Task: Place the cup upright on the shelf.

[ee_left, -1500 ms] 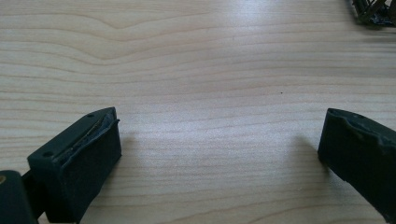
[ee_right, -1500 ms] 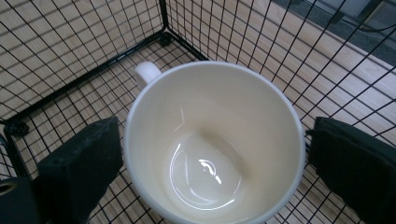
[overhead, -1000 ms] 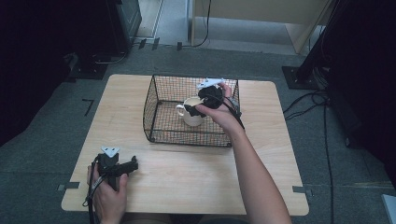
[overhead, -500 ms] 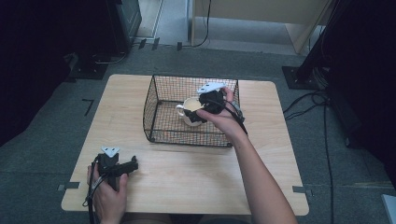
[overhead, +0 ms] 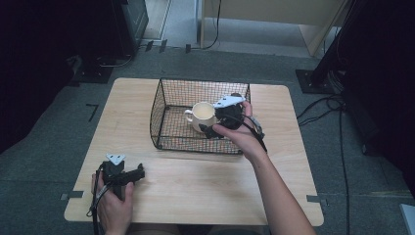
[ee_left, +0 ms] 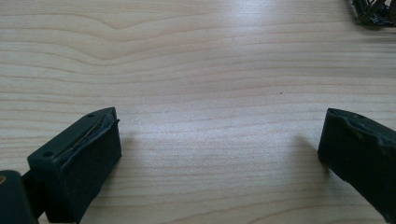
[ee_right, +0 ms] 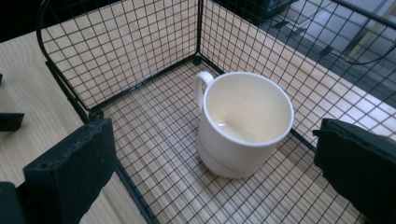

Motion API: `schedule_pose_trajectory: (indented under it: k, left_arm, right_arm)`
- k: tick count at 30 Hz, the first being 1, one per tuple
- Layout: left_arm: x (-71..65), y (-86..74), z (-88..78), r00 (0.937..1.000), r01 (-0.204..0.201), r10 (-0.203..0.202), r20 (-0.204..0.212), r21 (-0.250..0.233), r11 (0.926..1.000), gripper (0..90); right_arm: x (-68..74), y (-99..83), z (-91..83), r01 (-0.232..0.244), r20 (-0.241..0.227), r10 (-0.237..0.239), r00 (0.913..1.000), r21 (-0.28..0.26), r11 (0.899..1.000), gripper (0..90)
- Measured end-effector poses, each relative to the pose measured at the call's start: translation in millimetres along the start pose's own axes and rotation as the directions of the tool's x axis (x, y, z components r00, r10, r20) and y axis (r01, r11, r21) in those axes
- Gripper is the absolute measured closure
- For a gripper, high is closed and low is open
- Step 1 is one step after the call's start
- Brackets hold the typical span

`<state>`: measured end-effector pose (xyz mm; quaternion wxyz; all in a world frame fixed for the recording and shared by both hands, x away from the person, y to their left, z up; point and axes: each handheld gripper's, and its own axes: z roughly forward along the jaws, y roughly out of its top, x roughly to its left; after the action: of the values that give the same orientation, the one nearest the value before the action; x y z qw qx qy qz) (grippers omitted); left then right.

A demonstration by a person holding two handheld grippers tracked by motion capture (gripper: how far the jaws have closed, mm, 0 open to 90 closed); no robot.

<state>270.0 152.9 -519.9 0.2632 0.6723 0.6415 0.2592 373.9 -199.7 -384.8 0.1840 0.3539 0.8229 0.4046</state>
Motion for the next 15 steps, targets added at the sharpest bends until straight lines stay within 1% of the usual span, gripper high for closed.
schedule_pose_trajectory:
  k: [12,15]
  left_arm:
    - [-0.1,0.0,0.1,1.0000,0.001,-0.001,0.001,-0.001,1.0000,0.0]
    - [-0.1,0.0,0.1,1.0000,0.001,-0.001,0.001,-0.001,1.0000,0.0]
  right_arm:
    - [7.6,-17.5,-22.4,-0.009,0.005,0.009,1.0000,-0.005,1.000,0.0]
    - [10.3,-22.5,-28.9,-0.024,-0.010,0.023,0.9997,-0.015,1.000,0.0]
